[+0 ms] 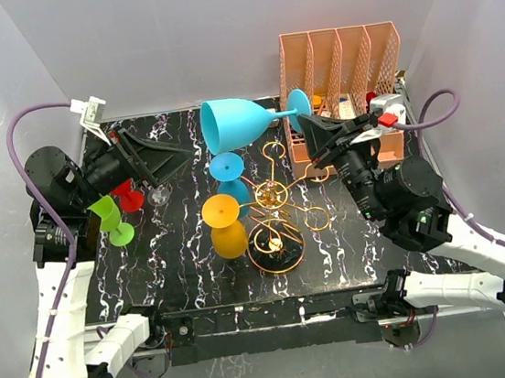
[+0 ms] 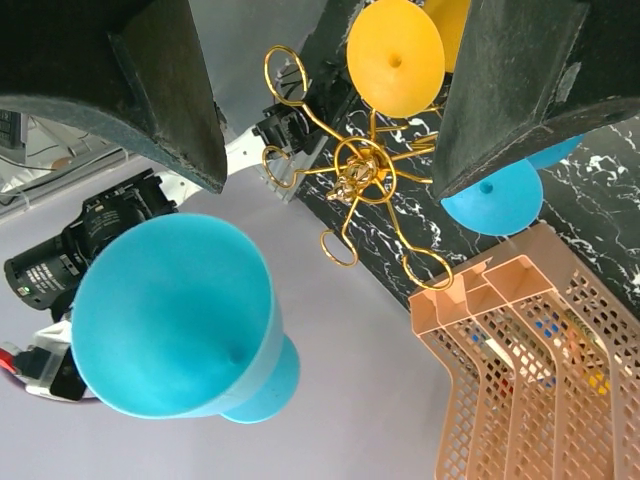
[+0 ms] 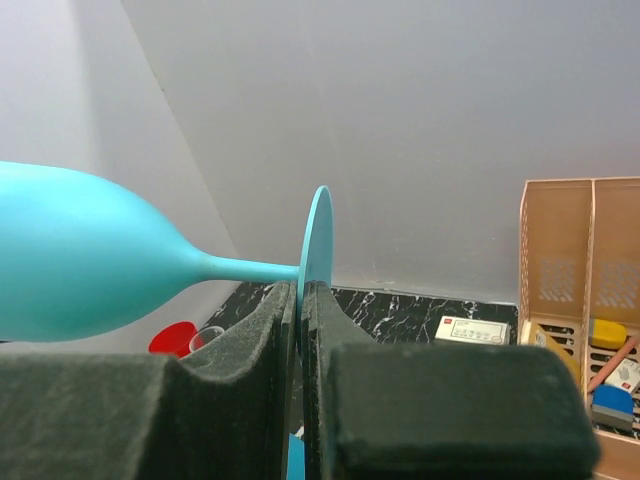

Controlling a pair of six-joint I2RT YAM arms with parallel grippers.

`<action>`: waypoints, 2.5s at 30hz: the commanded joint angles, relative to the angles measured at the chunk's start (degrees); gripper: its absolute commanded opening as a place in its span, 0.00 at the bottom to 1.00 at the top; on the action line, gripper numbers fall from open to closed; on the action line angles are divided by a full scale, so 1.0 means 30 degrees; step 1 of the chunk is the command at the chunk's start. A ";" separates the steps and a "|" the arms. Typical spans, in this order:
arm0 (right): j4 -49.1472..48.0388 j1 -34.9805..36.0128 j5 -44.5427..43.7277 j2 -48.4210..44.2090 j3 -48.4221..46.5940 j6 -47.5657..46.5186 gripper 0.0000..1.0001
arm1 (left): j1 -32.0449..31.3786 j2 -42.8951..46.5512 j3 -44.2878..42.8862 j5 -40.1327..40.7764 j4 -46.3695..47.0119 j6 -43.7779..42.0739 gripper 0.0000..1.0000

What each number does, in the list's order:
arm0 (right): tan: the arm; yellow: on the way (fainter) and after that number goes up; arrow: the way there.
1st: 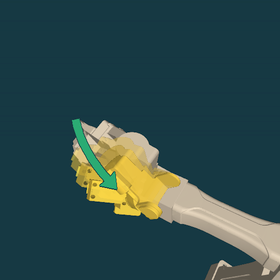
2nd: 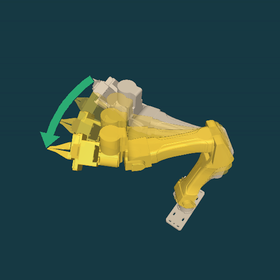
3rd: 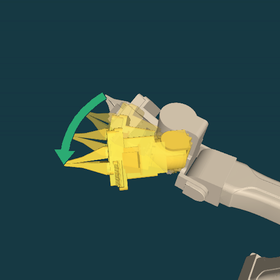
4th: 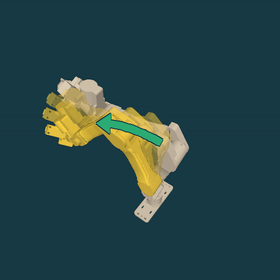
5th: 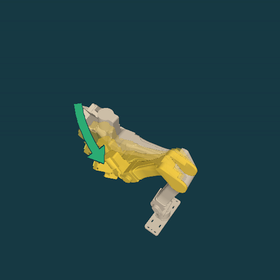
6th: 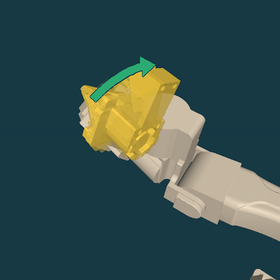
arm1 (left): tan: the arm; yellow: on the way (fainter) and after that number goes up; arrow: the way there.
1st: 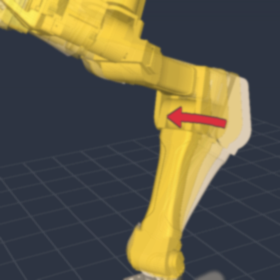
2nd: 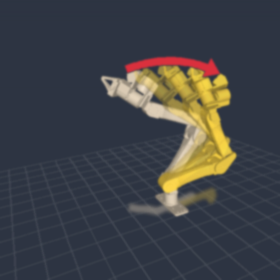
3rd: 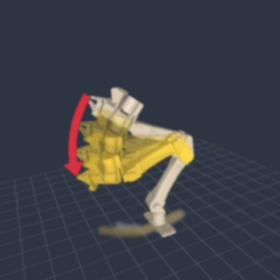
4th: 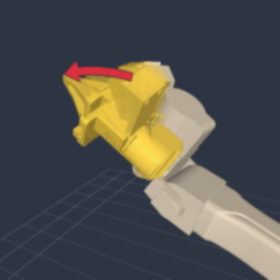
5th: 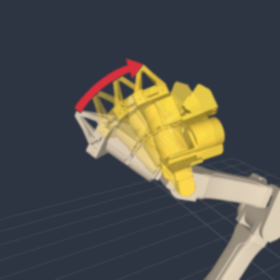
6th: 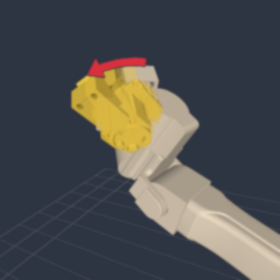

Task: Take the wine glass off the wine glass rack

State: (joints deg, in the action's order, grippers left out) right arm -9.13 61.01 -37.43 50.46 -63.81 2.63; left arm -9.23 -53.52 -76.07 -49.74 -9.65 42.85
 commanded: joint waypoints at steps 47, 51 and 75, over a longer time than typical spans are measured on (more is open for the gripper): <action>-0.2891 0.0019 0.5421 0.0494 0.0390 -0.3478 0.77 | -0.0604 0.0607 -0.1043 0.5228 -0.3425 -0.1935 0.00; -0.2891 0.0019 0.4702 0.0107 0.0595 -0.3659 0.80 | -0.0613 0.1052 -0.1635 0.8412 -0.5308 -0.2308 0.00; -0.2320 0.0020 0.4305 -0.0627 0.1524 -0.3611 0.81 | -0.0613 0.1750 0.1687 1.9739 -1.6440 0.0460 0.00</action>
State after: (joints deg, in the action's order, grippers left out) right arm -15.03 60.75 -24.10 49.84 -59.13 -7.68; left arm -10.96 -46.76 -72.36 5.56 -53.78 42.68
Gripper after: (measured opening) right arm 0.809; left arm 0.020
